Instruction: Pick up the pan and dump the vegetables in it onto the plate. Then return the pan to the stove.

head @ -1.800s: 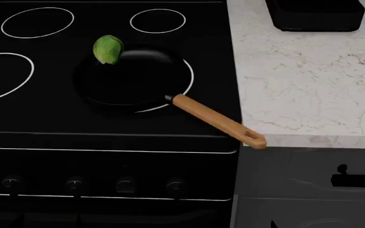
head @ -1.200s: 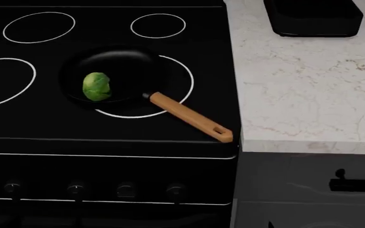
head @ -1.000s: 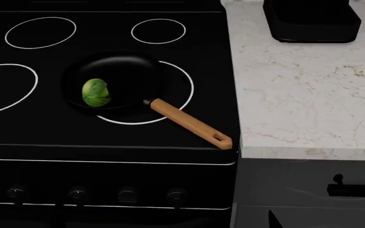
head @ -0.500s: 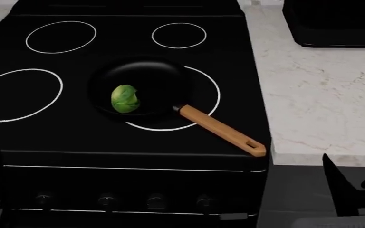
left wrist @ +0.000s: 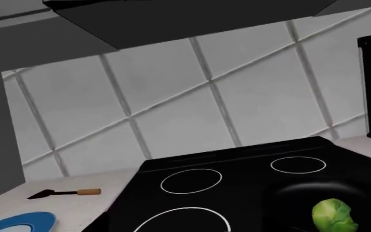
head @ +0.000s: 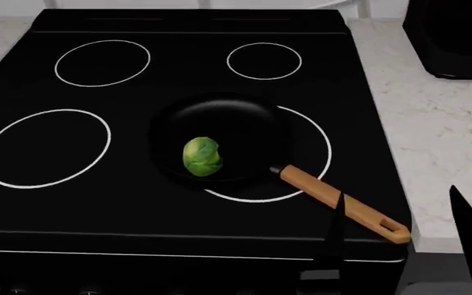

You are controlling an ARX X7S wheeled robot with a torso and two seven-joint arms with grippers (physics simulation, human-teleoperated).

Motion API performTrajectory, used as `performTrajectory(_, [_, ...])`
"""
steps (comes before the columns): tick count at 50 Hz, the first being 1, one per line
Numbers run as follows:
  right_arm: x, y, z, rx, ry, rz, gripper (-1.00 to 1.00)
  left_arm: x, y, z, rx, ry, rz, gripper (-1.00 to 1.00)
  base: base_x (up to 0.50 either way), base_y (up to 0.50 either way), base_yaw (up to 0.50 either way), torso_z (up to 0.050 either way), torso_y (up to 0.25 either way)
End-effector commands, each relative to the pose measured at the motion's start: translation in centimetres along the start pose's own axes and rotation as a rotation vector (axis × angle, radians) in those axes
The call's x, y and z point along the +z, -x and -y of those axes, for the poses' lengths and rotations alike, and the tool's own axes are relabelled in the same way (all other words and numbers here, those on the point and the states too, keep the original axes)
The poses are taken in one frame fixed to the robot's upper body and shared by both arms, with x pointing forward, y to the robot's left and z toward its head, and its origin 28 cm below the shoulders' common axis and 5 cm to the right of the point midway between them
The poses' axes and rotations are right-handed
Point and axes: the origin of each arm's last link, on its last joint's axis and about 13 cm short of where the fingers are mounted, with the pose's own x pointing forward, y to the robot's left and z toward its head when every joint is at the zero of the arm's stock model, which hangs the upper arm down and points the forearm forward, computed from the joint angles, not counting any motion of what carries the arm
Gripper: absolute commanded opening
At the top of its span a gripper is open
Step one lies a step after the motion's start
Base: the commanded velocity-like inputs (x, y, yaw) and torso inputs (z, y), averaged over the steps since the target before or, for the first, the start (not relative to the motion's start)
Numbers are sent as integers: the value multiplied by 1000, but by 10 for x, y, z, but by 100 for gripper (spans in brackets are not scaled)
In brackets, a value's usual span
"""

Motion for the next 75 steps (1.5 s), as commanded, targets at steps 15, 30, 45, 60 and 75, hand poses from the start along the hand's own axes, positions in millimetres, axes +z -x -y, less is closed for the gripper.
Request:
performTrajectory(15, [14,-1,-7,74,68,50,100,-3,1,0,-8,3,-20,100,500,0,0,50,0])
performTrajectory(30, [31,-32,30,216,76,-55,100,-13,0,0,37,32,-68,100,267,0,0,27,0])
performTrajectory(45, [38,-12,63,468,215,-457,100,-18,-4,2,28,73,-81,100,0,0,0,0,0])
performTrajectory(60, [35,-10,60,623,202,-622,100,-24,-2,5,26,72,-69,100,0,0,0,0,0])
performTrajectory(75, [22,-30,54,713,234,-708,100,-24,3,7,16,73,-61,100,0,0,0,0,0])
